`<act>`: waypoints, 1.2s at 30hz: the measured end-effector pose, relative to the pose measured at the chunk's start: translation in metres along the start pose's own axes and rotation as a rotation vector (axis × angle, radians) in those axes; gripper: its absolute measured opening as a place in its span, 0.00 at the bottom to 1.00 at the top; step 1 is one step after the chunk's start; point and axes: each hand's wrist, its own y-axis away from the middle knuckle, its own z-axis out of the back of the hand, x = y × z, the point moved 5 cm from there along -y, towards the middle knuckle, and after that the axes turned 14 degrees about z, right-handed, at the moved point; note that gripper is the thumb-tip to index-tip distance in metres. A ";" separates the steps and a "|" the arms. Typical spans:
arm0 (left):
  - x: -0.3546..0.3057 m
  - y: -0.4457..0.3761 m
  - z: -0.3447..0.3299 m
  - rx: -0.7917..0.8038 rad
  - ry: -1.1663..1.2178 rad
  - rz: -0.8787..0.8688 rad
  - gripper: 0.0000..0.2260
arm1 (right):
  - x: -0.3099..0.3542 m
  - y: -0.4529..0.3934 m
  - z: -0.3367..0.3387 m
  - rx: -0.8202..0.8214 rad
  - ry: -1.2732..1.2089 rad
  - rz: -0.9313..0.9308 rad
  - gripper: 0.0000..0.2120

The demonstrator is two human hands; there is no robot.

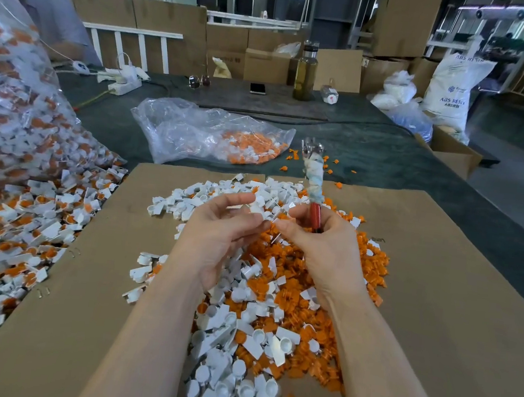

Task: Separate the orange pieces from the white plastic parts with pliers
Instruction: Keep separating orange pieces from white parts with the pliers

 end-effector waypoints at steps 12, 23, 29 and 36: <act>-0.001 0.000 -0.003 -0.157 -0.117 -0.147 0.07 | 0.001 -0.001 0.001 -0.027 -0.056 0.085 0.08; -0.002 0.004 -0.003 -0.271 -0.145 -0.205 0.08 | 0.004 -0.001 0.002 -0.049 -0.038 0.158 0.08; -0.002 0.004 -0.005 -0.273 -0.128 -0.226 0.04 | 0.006 0.000 0.001 -0.037 -0.002 0.199 0.08; 0.003 0.004 -0.013 -0.157 -0.011 -0.158 0.08 | 0.009 0.000 -0.001 -0.030 0.013 0.242 0.11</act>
